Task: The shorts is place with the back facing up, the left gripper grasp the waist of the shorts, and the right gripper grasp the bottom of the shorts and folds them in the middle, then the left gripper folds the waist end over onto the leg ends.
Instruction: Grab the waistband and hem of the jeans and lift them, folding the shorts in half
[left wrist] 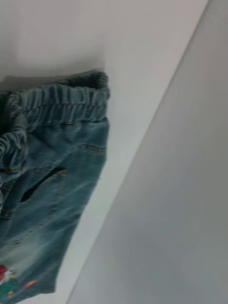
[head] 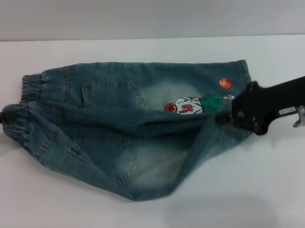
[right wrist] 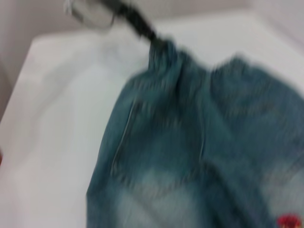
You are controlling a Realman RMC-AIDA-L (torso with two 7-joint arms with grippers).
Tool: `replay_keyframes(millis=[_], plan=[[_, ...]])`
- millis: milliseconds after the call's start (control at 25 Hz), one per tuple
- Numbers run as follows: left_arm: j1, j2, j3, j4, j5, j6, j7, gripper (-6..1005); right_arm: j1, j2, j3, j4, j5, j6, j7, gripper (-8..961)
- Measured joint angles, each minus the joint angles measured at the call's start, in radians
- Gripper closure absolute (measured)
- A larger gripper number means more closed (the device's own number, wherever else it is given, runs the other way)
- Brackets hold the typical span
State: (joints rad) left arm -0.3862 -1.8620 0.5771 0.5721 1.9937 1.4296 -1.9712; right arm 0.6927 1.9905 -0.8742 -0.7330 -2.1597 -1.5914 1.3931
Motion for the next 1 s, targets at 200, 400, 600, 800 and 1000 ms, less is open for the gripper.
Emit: replay_keyframes(millis=[200, 400, 600, 800, 1000], plan=[[0.000, -0.005, -0.115, 0.000, -0.002, 0.039, 0.046, 959, -0.045, -0.001, 0.040, -0.005, 0.134, 0.006, -0.073, 954], [-0.002, -0.011, -0.209, 0.000, -0.012, 0.075, 0.074, 959, -0.080, 0.006, 0.090, -0.003, 0.208, 0.017, -0.155, 954], [-0.003, -0.021, -0.217, -0.008, -0.050, 0.069, 0.096, 959, -0.094, 0.013, 0.128, 0.015, 0.228, 0.048, -0.185, 954], [-0.016, -0.050, -0.224, -0.007, -0.056, 0.012, 0.114, 958, -0.106, 0.009, 0.179, 0.054, 0.271, 0.052, -0.222, 954], [-0.024, -0.067, -0.228, -0.008, -0.056, -0.050, 0.117, 954, -0.121, 0.020, 0.233, 0.057, 0.277, 0.106, -0.229, 953]])
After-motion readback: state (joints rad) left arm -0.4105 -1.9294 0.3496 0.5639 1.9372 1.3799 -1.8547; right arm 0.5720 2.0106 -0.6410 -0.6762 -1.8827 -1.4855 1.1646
